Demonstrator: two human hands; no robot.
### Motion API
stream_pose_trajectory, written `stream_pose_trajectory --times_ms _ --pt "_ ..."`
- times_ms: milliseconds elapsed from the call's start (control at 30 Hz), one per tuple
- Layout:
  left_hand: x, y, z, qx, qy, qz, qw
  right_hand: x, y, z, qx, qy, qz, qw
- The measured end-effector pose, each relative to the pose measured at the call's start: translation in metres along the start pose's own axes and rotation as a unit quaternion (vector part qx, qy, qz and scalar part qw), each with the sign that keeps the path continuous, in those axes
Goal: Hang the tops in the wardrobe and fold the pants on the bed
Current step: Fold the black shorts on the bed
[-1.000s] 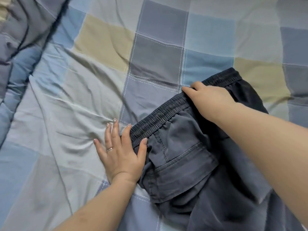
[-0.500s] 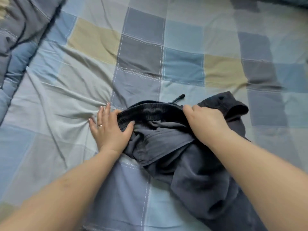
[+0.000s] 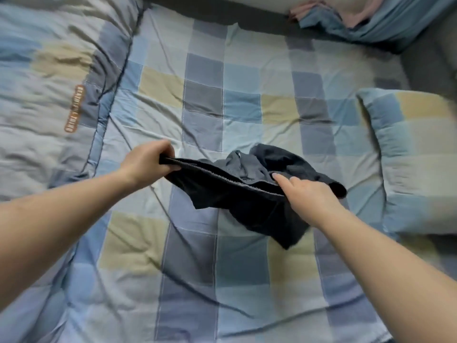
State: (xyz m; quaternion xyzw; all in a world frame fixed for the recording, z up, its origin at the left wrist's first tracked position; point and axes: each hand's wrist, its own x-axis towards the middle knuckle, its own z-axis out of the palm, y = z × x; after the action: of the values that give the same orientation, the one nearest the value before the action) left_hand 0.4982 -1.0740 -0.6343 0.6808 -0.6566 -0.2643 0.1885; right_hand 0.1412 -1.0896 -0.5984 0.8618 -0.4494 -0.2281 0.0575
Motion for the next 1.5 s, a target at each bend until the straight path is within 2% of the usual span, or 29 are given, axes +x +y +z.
stream_pose_trajectory --times_ms 100,200,267,367,600,700,833,900,967,1033,1133,1233,1333,1500 --pt "-0.03 0.047 -0.069 0.023 -0.01 0.032 0.999 -0.049 0.008 -0.071 0.005 0.009 0.0 1.0" --pt "-0.056 0.081 -0.141 0.057 -0.023 0.086 0.994 -0.091 0.018 -0.14 0.053 0.004 0.056 0.997" --pt "-0.077 0.104 -0.189 0.07 -0.008 0.126 0.99 -0.127 0.014 -0.181 0.073 0.005 0.087 0.994" --pt "-0.101 0.122 -0.243 0.099 0.028 0.17 0.98 -0.159 -0.001 -0.225 0.068 -0.003 0.087 0.994" --pt "-0.178 0.157 -0.381 0.169 0.092 0.212 0.958 -0.254 -0.036 -0.323 0.094 0.098 0.162 0.978" --pt "-0.205 0.158 -0.42 0.197 0.082 0.193 0.958 -0.278 -0.045 -0.345 0.093 0.14 0.176 0.97" --pt "-0.231 0.17 -0.454 0.168 0.1 0.21 0.958 -0.298 -0.054 -0.379 0.087 0.186 0.178 0.962" --pt "-0.238 0.177 -0.465 0.154 0.09 0.22 0.959 -0.304 -0.052 -0.393 0.113 0.167 0.181 0.962" --pt "-0.243 0.182 -0.471 0.128 0.045 0.189 0.972 -0.309 -0.048 -0.404 0.134 0.119 0.179 0.967" --pt "-0.246 0.187 -0.47 0.122 0.0 0.163 0.979 -0.311 -0.042 -0.409 0.133 0.115 0.176 0.969" --pt "-0.241 0.186 -0.458 0.141 0.004 0.127 0.982 -0.307 -0.027 -0.404 0.135 0.114 0.17 0.969" --pt "-0.227 0.186 -0.43 0.098 -0.014 0.059 0.993 -0.293 -0.002 -0.394 0.145 0.083 0.147 0.975" --pt "-0.214 0.19 -0.397 0.039 0.015 0.013 0.999 -0.272 0.02 -0.37 0.129 0.1 0.135 0.977" --pt "-0.155 0.19 -0.315 0.087 0.108 -0.002 0.99 -0.204 0.077 -0.317 0.077 0.079 0.115 0.987"
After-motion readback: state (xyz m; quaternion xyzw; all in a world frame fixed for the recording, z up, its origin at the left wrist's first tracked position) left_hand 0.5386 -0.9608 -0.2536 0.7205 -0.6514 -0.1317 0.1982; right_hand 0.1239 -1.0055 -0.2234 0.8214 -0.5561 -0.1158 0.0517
